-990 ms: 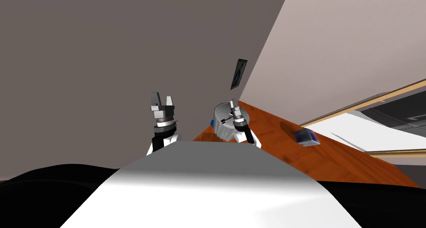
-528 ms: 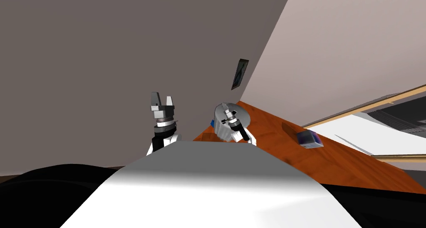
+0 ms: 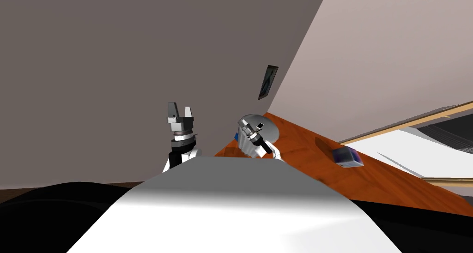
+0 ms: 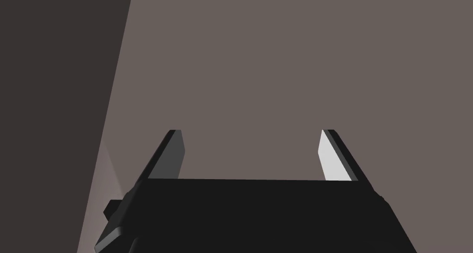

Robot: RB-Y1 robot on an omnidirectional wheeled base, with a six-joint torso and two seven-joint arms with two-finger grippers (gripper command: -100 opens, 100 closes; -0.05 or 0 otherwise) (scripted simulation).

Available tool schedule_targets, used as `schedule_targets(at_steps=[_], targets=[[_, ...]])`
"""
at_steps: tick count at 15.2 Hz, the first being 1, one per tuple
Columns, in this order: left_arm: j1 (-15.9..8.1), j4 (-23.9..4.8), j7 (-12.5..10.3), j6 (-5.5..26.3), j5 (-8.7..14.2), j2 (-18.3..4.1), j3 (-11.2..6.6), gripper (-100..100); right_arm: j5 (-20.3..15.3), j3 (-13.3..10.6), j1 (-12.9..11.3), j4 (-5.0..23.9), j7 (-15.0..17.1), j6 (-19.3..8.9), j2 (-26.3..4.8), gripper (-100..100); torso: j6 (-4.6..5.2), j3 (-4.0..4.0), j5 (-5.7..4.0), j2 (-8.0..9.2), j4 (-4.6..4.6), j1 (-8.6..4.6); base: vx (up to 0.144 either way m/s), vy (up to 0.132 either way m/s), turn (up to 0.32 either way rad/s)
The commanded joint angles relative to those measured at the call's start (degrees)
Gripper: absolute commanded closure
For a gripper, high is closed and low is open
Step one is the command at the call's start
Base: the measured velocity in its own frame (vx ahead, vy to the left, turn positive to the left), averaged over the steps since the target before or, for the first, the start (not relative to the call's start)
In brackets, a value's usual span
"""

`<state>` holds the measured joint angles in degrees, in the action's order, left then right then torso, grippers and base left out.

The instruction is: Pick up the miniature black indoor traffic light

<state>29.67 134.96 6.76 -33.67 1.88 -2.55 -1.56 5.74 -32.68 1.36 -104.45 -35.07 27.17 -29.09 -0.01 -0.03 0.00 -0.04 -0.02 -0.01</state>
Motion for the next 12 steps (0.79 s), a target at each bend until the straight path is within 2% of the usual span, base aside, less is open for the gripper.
schedule_targets(at_steps=[1, 3, 4, 5, 6, 7, 8, 9, 10, 11, 12], targets=[[0.0, 0.0, 0.0, 0.0, 0.0, 0.0, 0.0, 0, 0.19, -2.86, -2.86, 2.86, -2.86, -0.74, -2.38, -100, 0.0, 0.0, 0.0, 0.0, 0.0, 0.0, 0.005, -0.002, 0.058], [0.0, 0.0, 0.0, 0.0, 0.0, 0.0, 0.0, 0, 0.19, -4.32, -3.6, 4.07, -4.36, -0.74, -2.38, -100, 0.0, -0.01, 0.0, -0.02, 0.0, -0.01, 0.006, -0.003, 0.03], [0.0, 0.0, 0.0, 0.0, 0.0, 0.0, 0.0, 0, 0.27, -6.26, -5.91, 6.34, -6.13, -1.26, -4.12, -100, 0.01, -0.01, 0.0, -0.01, 0.0, -0.01, 0.006, -0.001, 0.036], [0.0, 0.0, 0.0, 0.0, 0.0, 0.0, 0.0, 0, 0.27, -7.38, -6.04, 6.83, -7.14, -1.26, -4.12, -100, -0.01, -0.01, 0.0, -0.02, 0.0, 0.0, 0.007, -0.001, 0.046], [0.0, 0.0, 0.0, 0.0, 0.0, 0.0, 0.0, 0, 0.27, -7.43, -6.04, 6.83, -7.39, -1.26, -4.12, -100, 0.0, -0.01, 0.0, -0.02, 0.0, 0.0, 0.005, -0.001, 0.02], [0.0, 0.0, 0.0, 0.0, 0.0, 0.0, 0.0, 0, 0.35, -9.49, -8.49, 9.16, -9.21, -1.77, -5.83, -100, 0.01, 0.0, 0.0, -0.01, 0.0, 0.0, 0.005, 0.001, 0.034], [0.0, 0.0, 0.0, 0.0, 0.0, 0.0, 0.0, 0, 0.35, -10.58, -8.49, 9.62, -10.21, -1.77, -5.83, -100, 0.0, -0.01, 0.0, -0.01, 0.0, 0.0, 0.006, 0.0, 0.042], [0.0, 0.0, 0.0, 0.0, 0.0, 0.0, 0.0, 0, 0.35, -10.58, -8.49, 9.62, -10.45, -1.77, -5.83, -100, 0.0, -0.01, 0.0, -0.01, 0.0, 0.0, 0.005, -0.001, 0.021], [0.0, 0.0, 0.0, 0.0, 0.0, 0.0, 0.0, 0, 0.42, -12.73, -10.93, 12.21, -12.28, -2.29, -7.51, -100, 0.01, 0.0, 0.0, 0.0, 0.0, 0.0, 0.006, 0.0, 0.044], [0.0, 0.0, 0.0, 0.0, 0.0, 0.0, 0.0, 0, 0.42, -13.74, -10.93, 12.41, -13.46, -2.29, -7.51, -100, 0.0, 0.0, 0.0, 0.0, 0.0, 0.0, 0.007, -0.001, 0.048], [0.0, 0.0, 0.0, 0.0, 0.0, 0.0, 0.0, 0, 0.42, -13.74, -10.93, 12.41, -13.52, -2.29, -7.51, -100, 0.0, 0.0, 0.0, -0.01, 0.0, 0.0, 0.005, -0.002, 0.019]])
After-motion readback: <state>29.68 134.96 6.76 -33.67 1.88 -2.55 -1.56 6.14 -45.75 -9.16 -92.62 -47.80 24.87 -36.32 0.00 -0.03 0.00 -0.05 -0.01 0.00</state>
